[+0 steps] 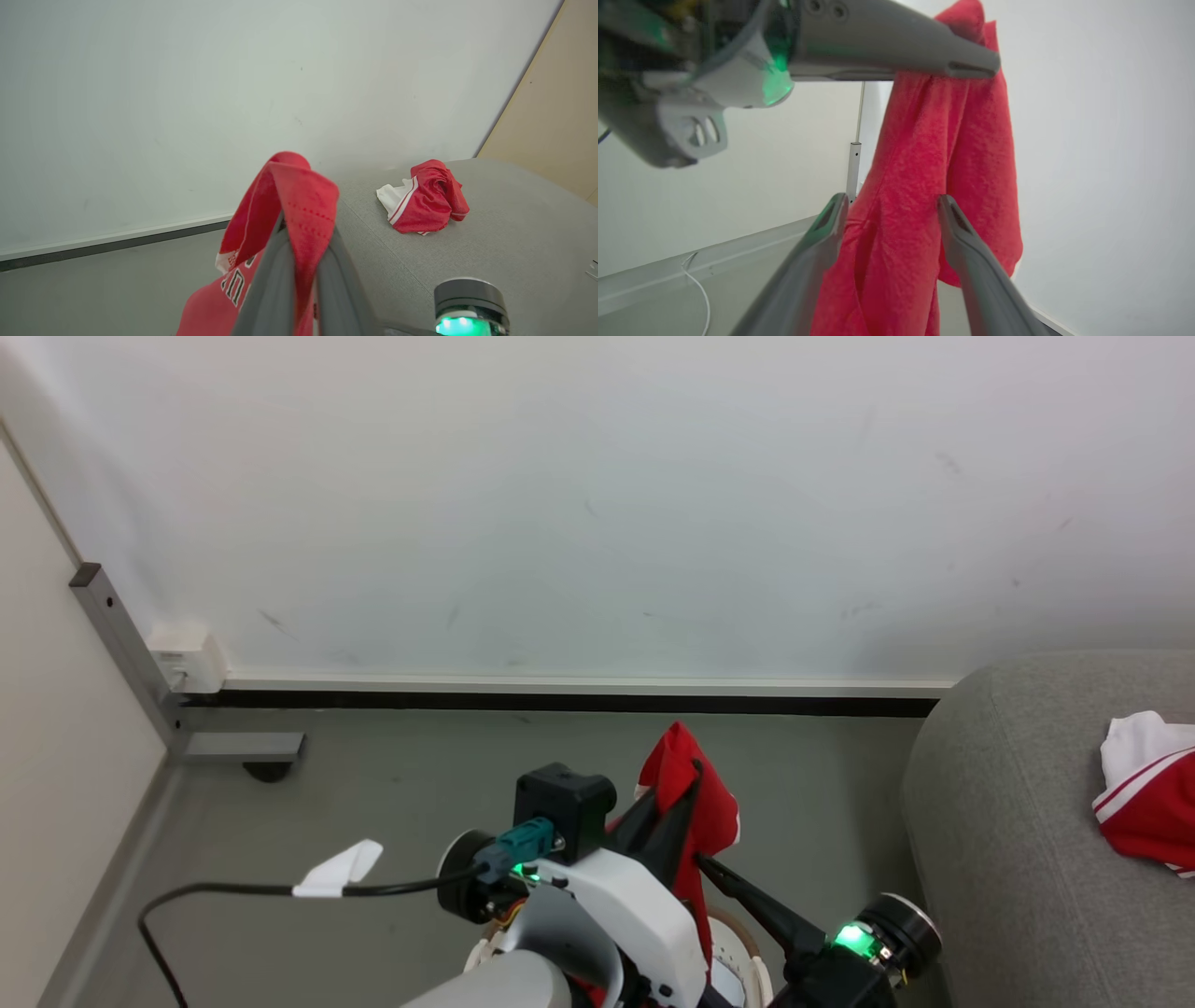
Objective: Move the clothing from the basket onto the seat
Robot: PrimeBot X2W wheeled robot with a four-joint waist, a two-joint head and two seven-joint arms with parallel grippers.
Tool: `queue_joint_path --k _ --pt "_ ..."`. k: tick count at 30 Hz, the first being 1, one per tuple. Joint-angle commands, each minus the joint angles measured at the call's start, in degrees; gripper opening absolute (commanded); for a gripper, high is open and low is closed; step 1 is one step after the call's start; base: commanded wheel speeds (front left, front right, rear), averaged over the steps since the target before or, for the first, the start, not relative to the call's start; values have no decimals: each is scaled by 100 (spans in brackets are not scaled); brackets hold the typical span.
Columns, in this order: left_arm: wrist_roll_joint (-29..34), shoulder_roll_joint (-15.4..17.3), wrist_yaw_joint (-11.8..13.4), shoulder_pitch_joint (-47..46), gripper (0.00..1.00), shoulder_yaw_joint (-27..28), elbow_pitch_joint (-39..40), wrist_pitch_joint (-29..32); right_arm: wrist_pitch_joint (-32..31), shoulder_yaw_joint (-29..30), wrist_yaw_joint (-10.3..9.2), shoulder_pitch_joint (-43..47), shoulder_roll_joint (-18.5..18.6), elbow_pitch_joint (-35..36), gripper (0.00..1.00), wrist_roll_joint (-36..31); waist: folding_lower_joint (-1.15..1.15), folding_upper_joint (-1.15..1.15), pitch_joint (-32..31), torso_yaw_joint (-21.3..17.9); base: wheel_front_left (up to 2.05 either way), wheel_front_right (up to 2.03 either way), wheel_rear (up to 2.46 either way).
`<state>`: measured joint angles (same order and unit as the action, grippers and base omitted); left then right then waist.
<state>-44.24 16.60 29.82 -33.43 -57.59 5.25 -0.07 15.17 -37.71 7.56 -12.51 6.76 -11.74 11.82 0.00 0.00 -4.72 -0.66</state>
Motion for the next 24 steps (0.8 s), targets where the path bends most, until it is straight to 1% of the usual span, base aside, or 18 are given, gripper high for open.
queue_joint_path --k 1,4,10,11,12,15,23,24 --pt "47 -30 -21 -52 0 -9 -29 -9 -4 -22 -15 -120 -49 -105 100 -72 0 0 5 25 0 0 0" --pt "63 -82 -34 -91 0 -73 -40 6 -4 31 -15 -298 -87 -408 100 -118 0 0 11 74 0 0 0" --pt "96 -168 -81 -116 0 -180 5 38 -4 170 -15 -541 -270 -1286 100 -246 0 0 26 147 0 0 0" --pt "98 -175 -91 -119 0 -194 0 43 -4 204 -15 -585 -292 -1378 36 -200 0 0 34 157 0 0 0" --pt "97 -181 -92 -119 0 -210 -9 52 -4 209 -15 -616 -314 -1454 0 -133 0 0 41 167 0 0 0" --pt "75 -167 -77 -104 0 -200 -56 39 -4 202 -15 -667 -361 -1544 0 40 0 0 68 172 0 0 0" --pt "56 -85 -8 -69 0 -85 -157 -67 -4 328 -15 -706 -370 -1663 0 216 0 0 138 49 0 0 0" --pt "69 -72 -1 -70 6 -74 -173 -77 -5 351 -15 -698 -369 -1644 0 246 0 0 146 28 0 0 0"
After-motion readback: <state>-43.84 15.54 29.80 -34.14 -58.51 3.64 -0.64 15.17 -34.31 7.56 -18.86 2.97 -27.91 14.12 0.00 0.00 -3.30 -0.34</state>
